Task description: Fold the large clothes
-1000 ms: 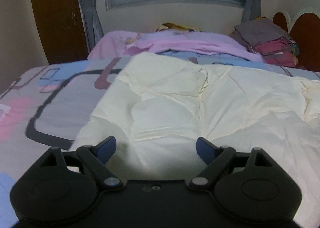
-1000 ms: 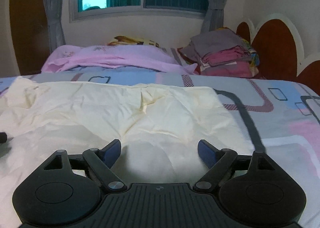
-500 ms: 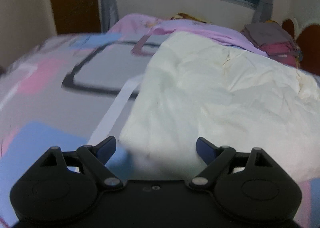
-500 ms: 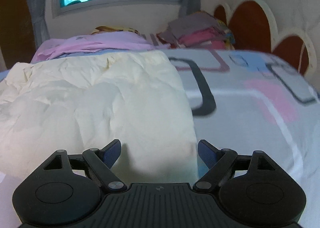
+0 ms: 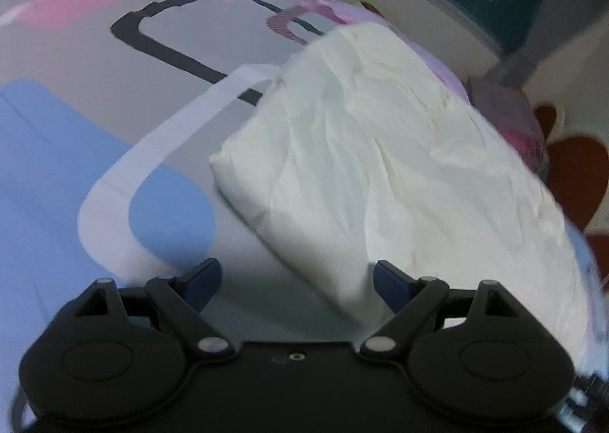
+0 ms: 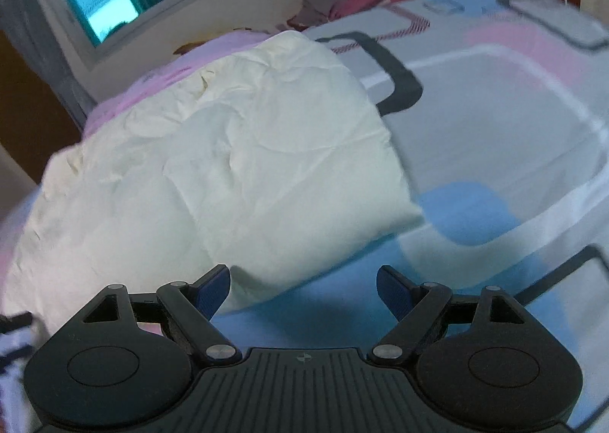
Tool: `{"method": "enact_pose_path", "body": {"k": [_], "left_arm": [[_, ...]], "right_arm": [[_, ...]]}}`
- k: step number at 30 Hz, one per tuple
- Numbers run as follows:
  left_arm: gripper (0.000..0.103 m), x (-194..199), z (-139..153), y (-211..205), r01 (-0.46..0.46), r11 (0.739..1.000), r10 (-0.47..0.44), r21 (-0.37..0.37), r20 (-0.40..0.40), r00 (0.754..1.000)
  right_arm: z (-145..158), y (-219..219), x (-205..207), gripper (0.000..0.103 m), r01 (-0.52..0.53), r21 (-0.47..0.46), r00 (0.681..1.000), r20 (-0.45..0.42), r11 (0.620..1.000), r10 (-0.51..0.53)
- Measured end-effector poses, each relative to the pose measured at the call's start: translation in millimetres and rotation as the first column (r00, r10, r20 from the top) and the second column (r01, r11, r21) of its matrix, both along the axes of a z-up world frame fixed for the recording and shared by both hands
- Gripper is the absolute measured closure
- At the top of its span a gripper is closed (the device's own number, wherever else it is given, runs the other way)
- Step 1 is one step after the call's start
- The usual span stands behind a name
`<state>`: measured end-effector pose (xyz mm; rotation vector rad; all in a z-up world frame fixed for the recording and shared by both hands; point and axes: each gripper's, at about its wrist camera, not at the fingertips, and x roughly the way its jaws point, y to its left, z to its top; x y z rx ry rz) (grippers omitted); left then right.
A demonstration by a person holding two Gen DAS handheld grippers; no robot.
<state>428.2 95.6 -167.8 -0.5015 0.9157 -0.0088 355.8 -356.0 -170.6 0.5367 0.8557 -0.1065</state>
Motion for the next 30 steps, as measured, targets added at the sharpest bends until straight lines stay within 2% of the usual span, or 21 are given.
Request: {"method": "enact_pose_path", "body": {"k": [5, 9, 10, 11, 13, 17, 20, 26, 30], "left_arm": [[0.02, 18.5, -5.3, 6.3, -0.046, 0.997, 0.049, -0.065, 0.041, 0.998], [0.024, 27.1, -6.3, 6.3, -0.082, 0.993, 0.087, -0.085, 0.055, 0.995], [0.028, 28.2, -6.1, 5.0, -0.092, 0.993, 0.096, -0.077, 0.055, 0.994], [0.042, 28.8, -6.2, 4.5, -0.101, 0.992, 0.105, -0.07, 0.053, 0.993], [0.05, 29.3, -5.8, 4.5, -0.113, 0.991, 0.117, -0.07, 0.047, 0.992], [0.072, 26.3, 0.3, 3.1, -0.11, 0.992, 0.113, -0.058, 0.05, 0.992], [0.082, 22.2, 9.0, 0.8, -0.104, 0.993, 0.107, -0.047, 0.061, 0.992], [0.085, -1.2, 30.0, 6.9, -0.069, 0.996, 0.074, -0.055, 0.083, 0.994], [0.085, -35.8, 38.7, 18.0, -0.036, 0.998, 0.04, -0.054, 0.082, 0.996]], "right_arm": [[-9.7, -10.4, 19.8, 0.02, 0.064, 0.109, 0.998, 0.022, 0.992, -0.067], [-10.4, -14.3, 26.6, 0.02, 0.107, 0.123, 0.993, 0.042, 0.987, -0.113], [-9.4, -13.7, 27.2, 0.031, 0.111, 0.103, 0.992, 0.045, 0.988, -0.116], [-8.3, -14.0, 26.5, 0.039, 0.11, 0.09, 0.992, 0.05, 0.99, -0.115], [-7.1, -17.9, 24.8, 0.047, 0.111, 0.101, 0.991, 0.058, 0.989, -0.117], [-3.4, -22.5, 25.7, 0.066, 0.1, 0.122, 0.991, 0.074, 0.987, -0.109], [7.3, -20.6, 22.4, 0.074, 0.075, 0.109, 0.992, 0.097, 0.991, -0.086], [27.9, -19.4, -1.2, 0.078, 0.061, 0.109, 0.989, 0.13, 0.992, -0.075], [36.7, -13.5, -39.9, 0.078, 0.058, 0.114, 0.988, 0.134, 0.992, -0.073]]}}
